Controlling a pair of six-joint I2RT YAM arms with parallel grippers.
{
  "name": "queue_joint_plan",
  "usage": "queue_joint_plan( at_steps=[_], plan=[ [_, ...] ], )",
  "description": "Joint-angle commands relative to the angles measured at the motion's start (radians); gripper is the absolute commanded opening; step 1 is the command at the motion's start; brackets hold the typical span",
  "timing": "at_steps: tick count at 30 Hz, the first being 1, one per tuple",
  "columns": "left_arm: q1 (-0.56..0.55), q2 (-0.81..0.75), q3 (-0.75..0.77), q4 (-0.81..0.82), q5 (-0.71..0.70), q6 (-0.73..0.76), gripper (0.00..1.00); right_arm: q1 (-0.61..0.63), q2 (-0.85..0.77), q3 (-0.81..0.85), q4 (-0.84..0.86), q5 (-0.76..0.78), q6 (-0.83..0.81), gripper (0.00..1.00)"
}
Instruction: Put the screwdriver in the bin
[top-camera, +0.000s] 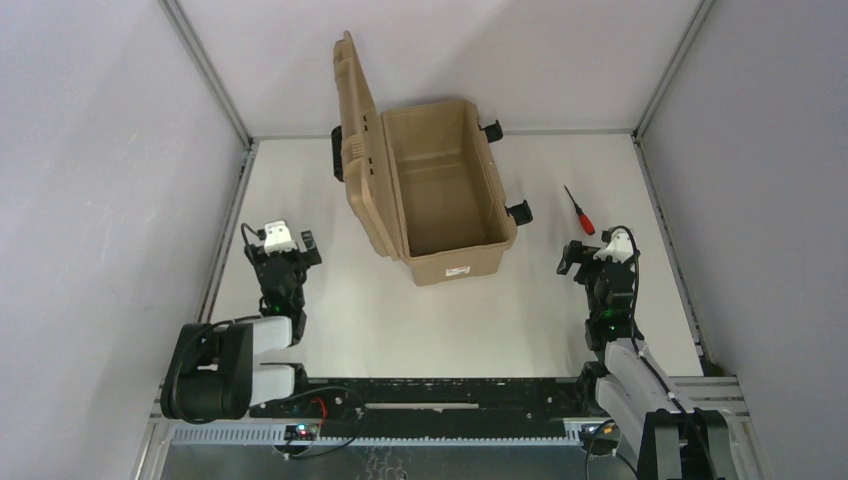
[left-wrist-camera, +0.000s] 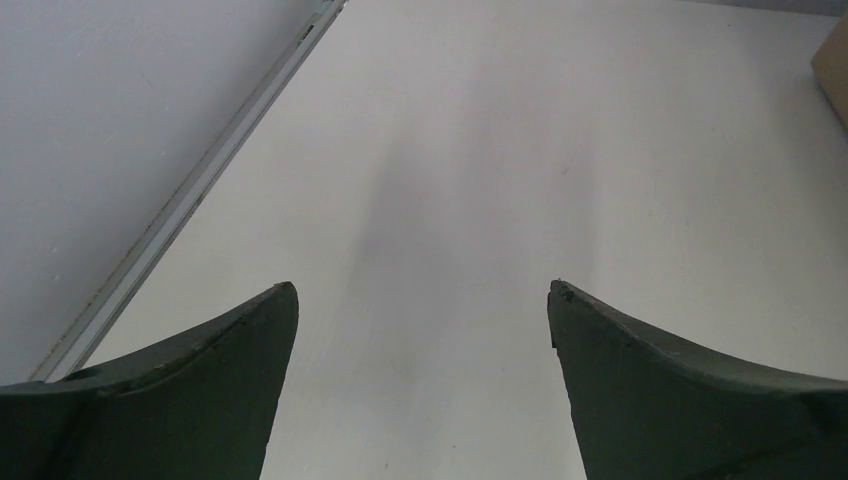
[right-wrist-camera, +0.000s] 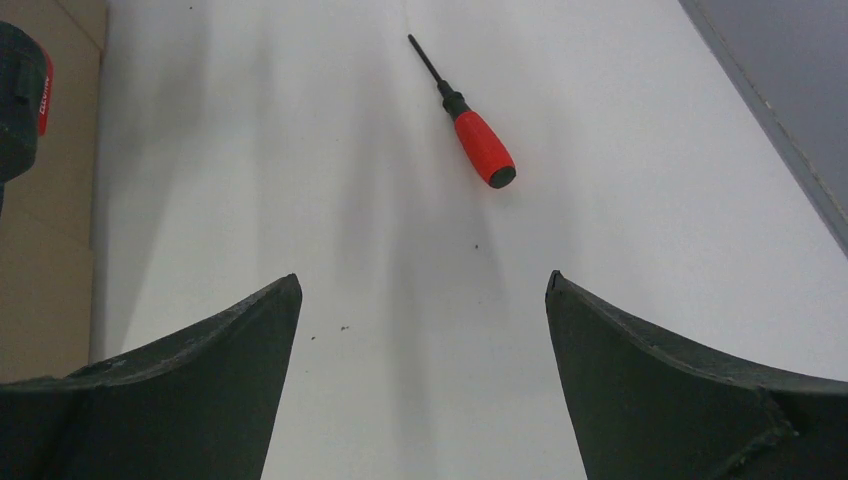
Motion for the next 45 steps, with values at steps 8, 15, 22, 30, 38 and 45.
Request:
queue_joint_plan(
  at_steps=[8, 15, 22, 30, 38, 45],
  plan=[
    [0.007, -0.002, 0.045, 0.051, 0.015, -0.015, 1.0, 0.0, 0.029, 0.206, -0.228, 0.039, 0.013, 1.0],
    [0.007, -0.002, 0.045, 0.051, 0.014, -0.015, 1.0, -0.141, 0.452, 0.748, -0.808, -0.178, -0.024, 0.99],
    [0.007, -0.003, 0.044, 0.05, 0.014, -0.014, 1.0, -0.168, 0.893, 1.138, -1.021, -0.21, -0.139, 0.98],
    [0.007, -0.003, 0.047, 0.05, 0.014, -0.015, 1.0, -0.172, 1.19, 1.376, -1.154, -0.186, -0.175, 0.89],
    [0.007, -0.002, 0.046, 0.05, 0.015, -0.013, 1.0, -0.172, 1.268, 1.375, -1.164, -0.168, -0.184, 0.54],
    [0.007, -0.003, 0.045, 0.05, 0.015, -0.015, 1.0, -0.17, 1.202, 1.415, -1.229, -0.141, -0.154, 0.04]
  ],
)
